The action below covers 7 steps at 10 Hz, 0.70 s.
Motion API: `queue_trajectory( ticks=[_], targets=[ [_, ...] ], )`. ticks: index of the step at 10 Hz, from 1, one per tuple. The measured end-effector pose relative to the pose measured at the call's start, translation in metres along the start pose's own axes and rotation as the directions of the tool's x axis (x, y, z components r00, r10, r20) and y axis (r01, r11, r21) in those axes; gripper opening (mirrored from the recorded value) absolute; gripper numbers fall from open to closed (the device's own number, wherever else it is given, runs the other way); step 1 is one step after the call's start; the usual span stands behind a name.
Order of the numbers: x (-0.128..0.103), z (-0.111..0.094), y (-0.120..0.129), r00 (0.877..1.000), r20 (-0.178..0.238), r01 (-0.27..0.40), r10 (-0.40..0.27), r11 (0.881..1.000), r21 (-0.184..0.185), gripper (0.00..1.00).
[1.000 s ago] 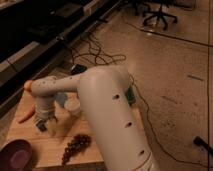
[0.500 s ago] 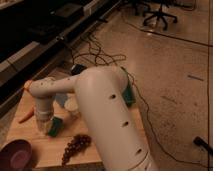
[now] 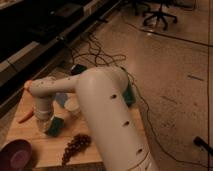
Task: Place sponge in paper cup
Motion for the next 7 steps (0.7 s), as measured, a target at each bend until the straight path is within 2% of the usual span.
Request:
queue_trajectory(
  ticks=[1,3,4,5,7],
  targets=[
    [0.000,-0.002,0.000,0.999,0.023,0.029,-0.028,0.999,-0.014,0.19],
    [0.011,-0.022,0.007,0.984,0.113,0.140,-0.135,0.990,-0.034,0.38],
    [0.013,-0.030,0.008,0.972,0.146,0.191,-0.183,0.981,-0.042,0.40],
    [0.014,-0.033,0.008,0.966,0.160,0.213,-0.204,0.976,-0.043,0.40],
    [0.017,-0.037,0.010,0.962,0.170,0.223,-0.213,0.974,-0.043,0.40]
  ],
)
